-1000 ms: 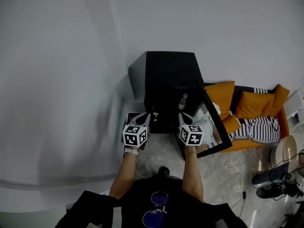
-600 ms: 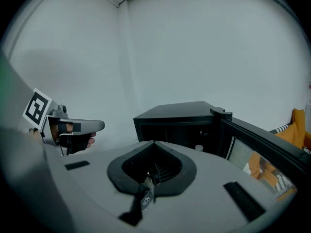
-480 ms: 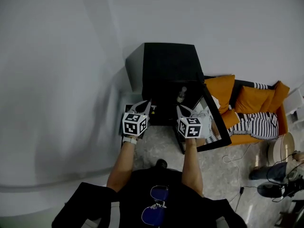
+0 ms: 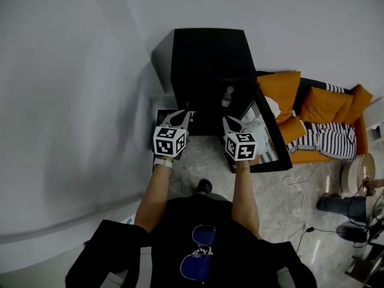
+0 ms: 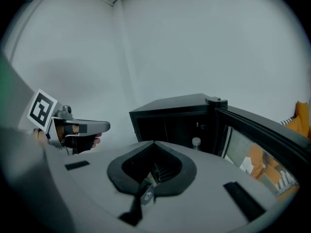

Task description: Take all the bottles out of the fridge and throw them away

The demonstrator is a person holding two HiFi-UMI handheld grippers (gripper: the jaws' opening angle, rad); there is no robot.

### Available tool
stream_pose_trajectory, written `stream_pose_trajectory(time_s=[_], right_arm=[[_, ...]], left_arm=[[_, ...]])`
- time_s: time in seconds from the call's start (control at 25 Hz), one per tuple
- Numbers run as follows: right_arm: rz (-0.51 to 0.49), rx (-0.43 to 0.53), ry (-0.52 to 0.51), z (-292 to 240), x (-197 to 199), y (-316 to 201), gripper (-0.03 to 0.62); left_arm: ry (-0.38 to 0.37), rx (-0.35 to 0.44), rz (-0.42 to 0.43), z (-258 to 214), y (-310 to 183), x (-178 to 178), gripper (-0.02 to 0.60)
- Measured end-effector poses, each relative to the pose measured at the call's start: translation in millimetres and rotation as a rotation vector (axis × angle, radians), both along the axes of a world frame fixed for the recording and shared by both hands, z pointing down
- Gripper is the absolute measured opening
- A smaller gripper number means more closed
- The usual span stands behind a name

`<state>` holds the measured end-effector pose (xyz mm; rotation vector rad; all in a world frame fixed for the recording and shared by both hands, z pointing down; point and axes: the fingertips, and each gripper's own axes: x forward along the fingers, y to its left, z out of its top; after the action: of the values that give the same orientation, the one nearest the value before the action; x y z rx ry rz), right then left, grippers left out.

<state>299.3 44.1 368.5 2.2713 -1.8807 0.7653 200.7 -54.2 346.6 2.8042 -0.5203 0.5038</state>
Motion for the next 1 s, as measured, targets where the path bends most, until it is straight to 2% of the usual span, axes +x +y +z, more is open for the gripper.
stream_pose_trajectory(time_s=[0.24,0.48,1.0], right_arm=[[0.004,0.036,-0.015,4,15,34,0.008],[0.118,0.065,-0.022,12,38,63,0.008],[0.283,-0.044,-0.017,72,69,35,0.008]], left_arm=[[-0.007,0.042,0.026,5,21,21,0.002],[-0.004,0.036,0.113,20,36,44,0.002],[-0.021,-0.005,0.328,93,10,132,0.002]])
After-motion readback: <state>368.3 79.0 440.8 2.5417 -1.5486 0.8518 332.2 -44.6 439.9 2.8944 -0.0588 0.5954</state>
